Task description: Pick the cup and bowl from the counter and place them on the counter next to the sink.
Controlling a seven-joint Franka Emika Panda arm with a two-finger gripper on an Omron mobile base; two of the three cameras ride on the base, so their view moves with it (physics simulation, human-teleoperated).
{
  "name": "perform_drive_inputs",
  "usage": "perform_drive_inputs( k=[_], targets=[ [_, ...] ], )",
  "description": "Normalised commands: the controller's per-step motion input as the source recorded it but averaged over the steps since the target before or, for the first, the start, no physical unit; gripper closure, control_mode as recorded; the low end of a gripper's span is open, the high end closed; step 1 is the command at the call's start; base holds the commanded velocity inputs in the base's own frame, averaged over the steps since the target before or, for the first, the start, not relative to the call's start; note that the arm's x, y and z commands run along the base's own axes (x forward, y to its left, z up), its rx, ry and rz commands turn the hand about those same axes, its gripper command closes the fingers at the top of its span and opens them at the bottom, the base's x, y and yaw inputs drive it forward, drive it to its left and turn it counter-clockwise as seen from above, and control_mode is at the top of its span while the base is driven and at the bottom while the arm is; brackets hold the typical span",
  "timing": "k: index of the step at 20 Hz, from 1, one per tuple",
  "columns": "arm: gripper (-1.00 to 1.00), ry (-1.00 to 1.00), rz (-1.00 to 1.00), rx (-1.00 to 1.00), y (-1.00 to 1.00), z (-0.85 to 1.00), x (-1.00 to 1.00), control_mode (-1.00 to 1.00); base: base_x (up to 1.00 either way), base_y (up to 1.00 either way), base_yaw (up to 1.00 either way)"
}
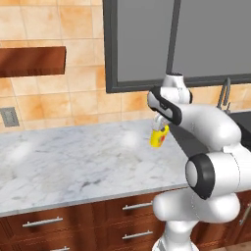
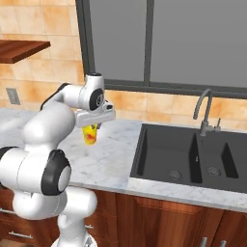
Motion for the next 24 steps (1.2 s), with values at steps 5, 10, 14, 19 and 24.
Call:
perform_drive_inputs(
  k=[5,10,14,19,24],
  targets=[
    [1.0,0.01,-0.31,-0.08,-0.26,-0.34,0.18,-1.0,0.0,0.0,0.0],
    [1.0,0.0,-0.27,-0.11,-0.14,-0.45,0.02,-1.0,0.0,0.0,0.0],
    [1.0,0.0,-0.25,-0.12,-0.06,-0.5,0.0,-1.0,0.0,0.0,0.0],
    [1.0,0.01,-0.18,-0.01,-0.37,-0.08,0.08,-1.0,0.0,0.0,0.0],
    [1.0,0.08,-0.11,0.02,-0.55,0.01,0.15,-1.0,0.0,0.0,0.0]
  ],
)
